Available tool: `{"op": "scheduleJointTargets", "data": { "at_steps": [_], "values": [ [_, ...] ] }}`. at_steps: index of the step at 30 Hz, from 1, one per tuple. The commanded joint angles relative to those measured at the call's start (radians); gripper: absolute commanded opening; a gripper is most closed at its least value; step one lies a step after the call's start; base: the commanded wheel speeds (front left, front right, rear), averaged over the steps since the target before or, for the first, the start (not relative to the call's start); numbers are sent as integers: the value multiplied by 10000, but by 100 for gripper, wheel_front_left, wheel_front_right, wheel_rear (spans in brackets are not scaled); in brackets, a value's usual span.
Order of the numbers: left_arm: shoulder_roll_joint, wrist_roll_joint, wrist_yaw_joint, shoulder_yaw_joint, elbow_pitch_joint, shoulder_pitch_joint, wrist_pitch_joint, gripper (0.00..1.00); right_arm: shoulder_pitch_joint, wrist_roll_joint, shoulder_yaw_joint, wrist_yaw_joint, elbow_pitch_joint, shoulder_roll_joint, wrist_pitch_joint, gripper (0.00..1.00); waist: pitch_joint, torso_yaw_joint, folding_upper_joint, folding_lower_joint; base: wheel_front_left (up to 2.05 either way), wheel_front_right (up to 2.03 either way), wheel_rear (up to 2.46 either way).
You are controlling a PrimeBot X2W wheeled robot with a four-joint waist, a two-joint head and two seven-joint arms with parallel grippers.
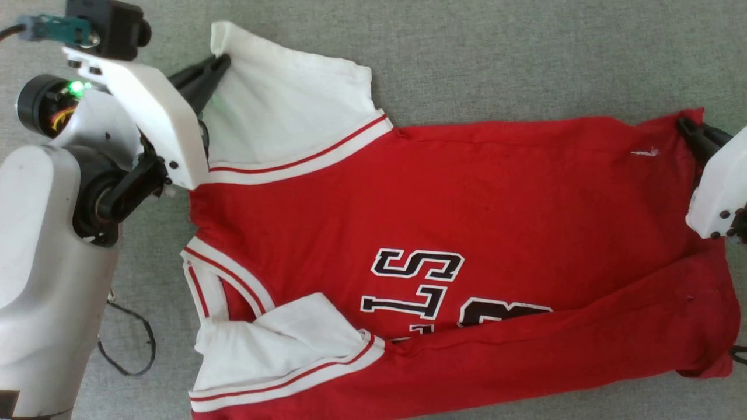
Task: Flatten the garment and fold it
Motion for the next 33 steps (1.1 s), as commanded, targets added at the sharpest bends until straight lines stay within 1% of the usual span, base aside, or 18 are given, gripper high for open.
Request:
{"op": "scheduleJointTargets", "data": {
  "at_steps": [1, 7, 12, 17, 23, 24, 25, 30, 33],
  "values": [
    [-19, 35, -61, 79, 1, -118, -255, 0, -16, -30, 82, -7, 87, 59, -164, 0, -202, 0, 0, -2, 0, 0, 0],
    [106, -134, -155, 242, -436, 582, -1364, 0, 406, 107, -20, -7, -103, 34, -1058, 0, -1017, 41, 0, -2, 0, 0, 0],
    [158, -438, -131, 483, -1316, 1869, -2067, 0, 1392, 341, -393, -7, -405, 190, -1611, 0, -1829, 115, 0, -2, 0, 0, 0],
    [188, -867, 172, 931, -2516, 3677, -2571, 0, 2540, 533, -866, -7, -771, 455, -2070, 0, -2517, 173, 0, -2, 0, 0, 0],
    [200, -1320, 695, 1501, -3772, 5974, -2958, 0, 3856, 769, -1365, -7, -1127, 925, -2311, 0, -3019, 297, 0, -2, 0, 0, 0],
    [189, -1406, 776, 1560, -3895, 6364, -2976, 0, 4064, 797, -1402, -7, -1151, 1010, -2322, 0, -3073, 311, 0, -2, 0, 0, 0],
    [189, -1406, 776, 1560, -3895, 6364, -2976, 0, 4064, 797, -1402, -7, -1151, 1010, -2322, 0, -3073, 311, 0, -2, 0, 0, 0],
    [60, -2042, 1004, 1555, -4128, 8135, -2762, 0, 4886, 945, -1555, -7, -1115, 1404, -2348, 0, -3255, 370, 0, -2, 0, 0, 0],
    [109, -2095, 1172, 1469, -4022, 8823, -2590, 0, 5197, 911, -1622, -7, -1022, 1516, -2364, 0, -3339, 407, 0, -2, 0, 0, 0]
  ]
}}
